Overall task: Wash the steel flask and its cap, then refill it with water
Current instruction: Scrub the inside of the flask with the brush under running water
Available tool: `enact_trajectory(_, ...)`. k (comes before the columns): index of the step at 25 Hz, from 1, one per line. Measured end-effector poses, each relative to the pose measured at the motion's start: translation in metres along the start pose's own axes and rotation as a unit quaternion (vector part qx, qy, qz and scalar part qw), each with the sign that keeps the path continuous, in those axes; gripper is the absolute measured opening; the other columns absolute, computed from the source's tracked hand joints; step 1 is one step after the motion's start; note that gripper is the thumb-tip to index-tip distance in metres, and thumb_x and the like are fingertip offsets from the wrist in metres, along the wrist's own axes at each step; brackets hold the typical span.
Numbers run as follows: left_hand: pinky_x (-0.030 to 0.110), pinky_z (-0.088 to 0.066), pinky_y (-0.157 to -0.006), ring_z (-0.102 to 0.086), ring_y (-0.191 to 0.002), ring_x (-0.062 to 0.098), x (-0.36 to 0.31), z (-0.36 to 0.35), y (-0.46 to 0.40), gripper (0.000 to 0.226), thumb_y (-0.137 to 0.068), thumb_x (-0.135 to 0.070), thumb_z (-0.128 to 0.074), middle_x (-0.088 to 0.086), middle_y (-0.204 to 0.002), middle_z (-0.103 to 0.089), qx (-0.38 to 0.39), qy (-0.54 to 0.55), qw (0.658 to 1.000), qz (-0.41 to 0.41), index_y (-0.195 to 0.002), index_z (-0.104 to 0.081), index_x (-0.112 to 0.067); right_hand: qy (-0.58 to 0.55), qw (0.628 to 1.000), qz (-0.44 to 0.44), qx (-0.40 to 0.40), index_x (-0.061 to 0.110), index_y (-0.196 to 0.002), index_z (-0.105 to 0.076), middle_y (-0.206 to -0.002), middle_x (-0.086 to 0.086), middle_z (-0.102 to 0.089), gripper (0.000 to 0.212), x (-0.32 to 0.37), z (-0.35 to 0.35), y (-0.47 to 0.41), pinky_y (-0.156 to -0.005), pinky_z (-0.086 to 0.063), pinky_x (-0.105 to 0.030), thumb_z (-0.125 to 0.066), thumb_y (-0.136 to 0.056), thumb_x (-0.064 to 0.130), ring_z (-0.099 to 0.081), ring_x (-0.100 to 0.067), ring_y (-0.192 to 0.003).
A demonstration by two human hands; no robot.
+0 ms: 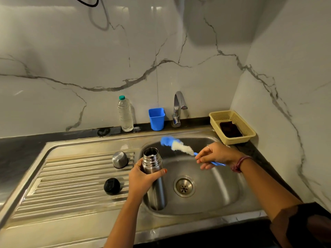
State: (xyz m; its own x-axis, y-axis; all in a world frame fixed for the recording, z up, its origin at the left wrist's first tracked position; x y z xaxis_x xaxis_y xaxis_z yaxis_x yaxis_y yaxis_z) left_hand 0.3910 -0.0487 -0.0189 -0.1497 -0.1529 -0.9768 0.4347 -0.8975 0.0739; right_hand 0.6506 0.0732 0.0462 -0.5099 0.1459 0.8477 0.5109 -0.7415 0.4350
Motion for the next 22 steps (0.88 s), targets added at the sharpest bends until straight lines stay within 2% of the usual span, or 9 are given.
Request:
enact_trajectory(3, 0.034, -0.058, -0.082, -0.071, -0.088, 0.011, 0.001, -0.001, 0.000, 0.059, -0.053, -0.022, -0.096, -0.005, -0.093, -0.075, -0.004, -0.010, 1.000, 0.001, -0.106, -0.068, -0.023, -0.034, 0.999, -0.001, -0.024, 0.009, -0.113, -0.058, -0.096, -0.015, -0.072, 0.036, -0.022, 0.010, 0.009, -0.061, -0.058, -0.027, -0.072, -0.080, 0.005, -0.072, -0.031, -0.084)
enact_trajectory(5, 0.029, -0.056, -0.078, -0.070, -0.088, 0.010, 0.000, -0.004, 0.002, 0.059, -0.055, -0.022, -0.095, -0.006, -0.094, -0.074, -0.001, -0.015, 1.000, -0.001, -0.106, -0.067, -0.025, 0.008, 1.000, 0.007, -0.028, 0.015, -0.116, -0.054, -0.098, -0.011, -0.072, 0.043, -0.034, 0.012, 0.015, -0.062, -0.057, -0.026, -0.074, -0.079, 0.008, -0.072, -0.027, -0.081)
enact_trajectory(9, 0.026, -0.054, -0.077, -0.068, -0.089, 0.009, -0.001, -0.007, 0.002, 0.060, -0.056, -0.021, -0.095, -0.006, -0.096, -0.073, 0.003, -0.025, 1.000, -0.006, -0.108, -0.065, -0.025, 0.144, 0.985, 0.051, -0.083, 0.018, -0.117, -0.059, -0.088, -0.002, -0.071, 0.035, -0.059, 0.007, 0.017, -0.076, -0.056, -0.023, -0.071, -0.084, 0.016, -0.071, -0.013, -0.074)
enact_trajectory(12, 0.031, -0.055, -0.082, -0.067, -0.092, 0.011, 0.001, -0.010, -0.001, 0.065, -0.055, -0.026, -0.095, -0.006, -0.099, -0.072, 0.004, -0.039, 0.999, -0.001, -0.112, -0.064, -0.024, 0.162, 0.971, 0.076, -0.161, 0.024, -0.115, -0.062, -0.096, 0.003, -0.067, 0.028, -0.079, 0.006, 0.017, -0.080, -0.055, -0.025, -0.066, -0.088, 0.027, -0.065, -0.008, -0.082)
enact_trajectory(13, 0.032, -0.055, -0.082, -0.067, -0.092, 0.011, 0.001, -0.011, -0.002, 0.066, -0.055, -0.027, -0.095, -0.006, -0.100, -0.072, 0.001, -0.044, 0.999, -0.001, -0.112, -0.064, -0.024, 0.154, 0.967, 0.078, -0.187, 0.024, -0.115, -0.063, -0.094, 0.003, -0.067, 0.027, -0.084, 0.006, 0.017, -0.077, -0.054, -0.022, -0.063, -0.089, 0.030, -0.064, -0.005, -0.081)
enact_trajectory(15, 0.031, -0.054, -0.082, -0.066, -0.093, 0.011, 0.001, -0.013, -0.006, 0.067, -0.054, -0.030, -0.095, -0.006, -0.100, -0.071, -0.007, -0.055, 0.998, -0.001, -0.113, -0.063, -0.024, 0.142, 0.960, 0.082, -0.225, 0.023, -0.114, -0.064, -0.076, 0.001, -0.066, 0.024, -0.091, 0.007, 0.019, -0.058, -0.043, -0.010, -0.057, -0.093, 0.032, -0.057, 0.002, -0.062)
enact_trajectory(17, 0.030, -0.052, -0.083, -0.064, -0.093, 0.009, 0.002, -0.016, -0.010, 0.067, -0.055, -0.032, -0.095, -0.009, -0.100, -0.069, -0.013, -0.073, 0.997, -0.005, -0.112, -0.061, -0.026, 0.143, 0.955, 0.093, -0.242, 0.024, -0.111, -0.062, -0.065, 0.001, -0.059, 0.020, -0.097, 0.008, 0.021, -0.048, -0.036, -0.010, -0.051, -0.096, 0.030, -0.050, 0.001, -0.049)
enact_trajectory(20, 0.032, -0.050, -0.088, -0.060, -0.098, 0.010, 0.003, -0.023, -0.020, 0.073, -0.053, -0.040, -0.094, -0.007, -0.108, -0.062, -0.026, -0.114, 0.993, -0.023, -0.116, -0.060, -0.026, 0.141, 0.960, 0.089, -0.227, 0.025, -0.113, -0.055, -0.072, -0.008, -0.059, 0.017, -0.105, 0.014, 0.021, -0.054, -0.041, -0.017, -0.045, -0.099, 0.025, -0.051, -0.008, -0.058)
enact_trajectory(22, 0.030, -0.047, -0.088, -0.057, -0.101, 0.013, 0.003, -0.030, -0.029, 0.079, -0.054, -0.041, -0.093, -0.004, -0.114, -0.059, -0.026, -0.137, 0.990, -0.027, -0.123, -0.059, -0.022, 0.125, 0.966, 0.074, -0.216, 0.023, -0.116, -0.050, -0.078, -0.005, -0.059, 0.018, -0.109, 0.019, 0.017, -0.056, -0.043, -0.020, -0.043, -0.099, 0.019, -0.051, -0.011, -0.060)
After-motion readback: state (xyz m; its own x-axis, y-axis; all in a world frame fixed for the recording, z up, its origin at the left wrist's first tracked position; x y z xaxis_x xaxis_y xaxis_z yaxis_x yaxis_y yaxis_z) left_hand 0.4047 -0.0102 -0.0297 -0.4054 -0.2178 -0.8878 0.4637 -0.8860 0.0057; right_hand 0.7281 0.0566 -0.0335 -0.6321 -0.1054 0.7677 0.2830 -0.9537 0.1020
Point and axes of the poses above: each hand's wrist, its own y-axis away from the middle knuckle, its own z-axis out of the back of the hand, x = y × z, the point moved 1 cm from there along -y, towards the middle knuckle
